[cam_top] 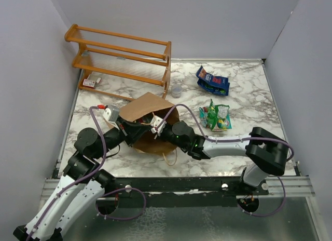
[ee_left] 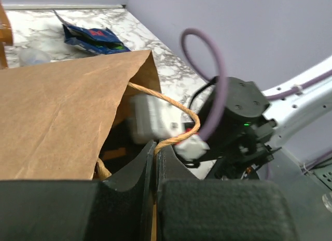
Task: Take the snacks out of the paper bag
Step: Take out the snack from the paper bag.
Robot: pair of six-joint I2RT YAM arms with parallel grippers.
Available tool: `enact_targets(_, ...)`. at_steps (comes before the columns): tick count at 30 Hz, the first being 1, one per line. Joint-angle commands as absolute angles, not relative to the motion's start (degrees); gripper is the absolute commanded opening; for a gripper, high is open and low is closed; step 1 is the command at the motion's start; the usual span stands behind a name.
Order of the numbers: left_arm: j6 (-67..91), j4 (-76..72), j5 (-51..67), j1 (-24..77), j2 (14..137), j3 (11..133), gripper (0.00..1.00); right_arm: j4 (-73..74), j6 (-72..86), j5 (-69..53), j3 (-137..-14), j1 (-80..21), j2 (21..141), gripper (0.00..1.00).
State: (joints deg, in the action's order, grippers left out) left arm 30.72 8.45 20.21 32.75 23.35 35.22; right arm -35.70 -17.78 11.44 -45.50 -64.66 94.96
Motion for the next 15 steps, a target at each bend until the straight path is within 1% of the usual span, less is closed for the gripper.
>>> enact_targets(1, 30.79, 9.70, 13.72, 32.34, 23.81, 37.86, 0.00, -34.33, -15.64, -0.68, -44.22, -65.57, 87.92, 0.01)
enact_targets(4, 30.91, 10.04, 12.22, 32.35, 24.16, 38.90, 0.00, -31.61, -14.56, -1.88, -43.95, -65.57, 84.10, 0.01)
enact_targets(15, 29.36, 9.54, 8.66, 32.34, 25.05, 41.60, 0.00, -20.50, -11.78, 0.92, -43.76, -65.55, 70.75, 0.01)
